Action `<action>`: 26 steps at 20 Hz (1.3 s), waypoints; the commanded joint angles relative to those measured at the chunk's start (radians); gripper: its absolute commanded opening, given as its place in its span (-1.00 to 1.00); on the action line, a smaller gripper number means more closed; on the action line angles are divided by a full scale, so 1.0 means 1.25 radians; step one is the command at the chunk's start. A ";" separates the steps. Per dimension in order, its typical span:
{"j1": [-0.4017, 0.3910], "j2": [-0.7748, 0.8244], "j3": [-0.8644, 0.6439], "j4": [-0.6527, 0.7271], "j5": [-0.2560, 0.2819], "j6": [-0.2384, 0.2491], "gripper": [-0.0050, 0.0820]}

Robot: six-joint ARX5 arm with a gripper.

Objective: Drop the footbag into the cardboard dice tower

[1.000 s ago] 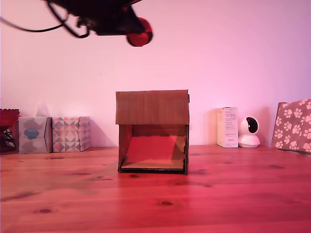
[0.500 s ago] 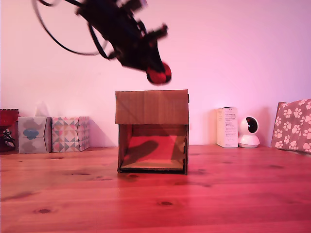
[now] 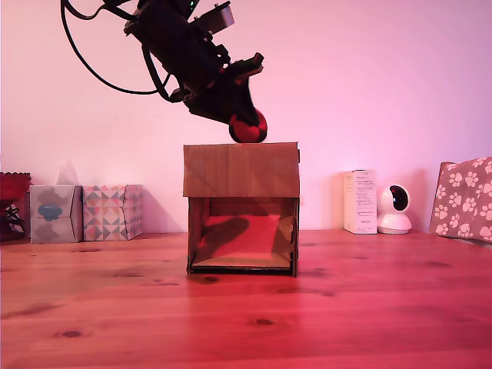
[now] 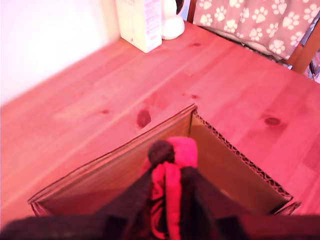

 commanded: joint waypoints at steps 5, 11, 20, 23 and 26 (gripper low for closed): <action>-0.002 -0.023 0.008 -0.123 -0.004 0.006 0.07; -0.004 -0.132 0.008 -0.253 0.012 0.006 -0.93; -0.005 -0.233 -0.112 -0.147 0.053 0.002 -0.93; -0.018 -0.332 -0.289 0.004 0.053 -0.002 -0.93; -0.018 -0.434 -0.483 0.160 0.053 -0.004 -0.93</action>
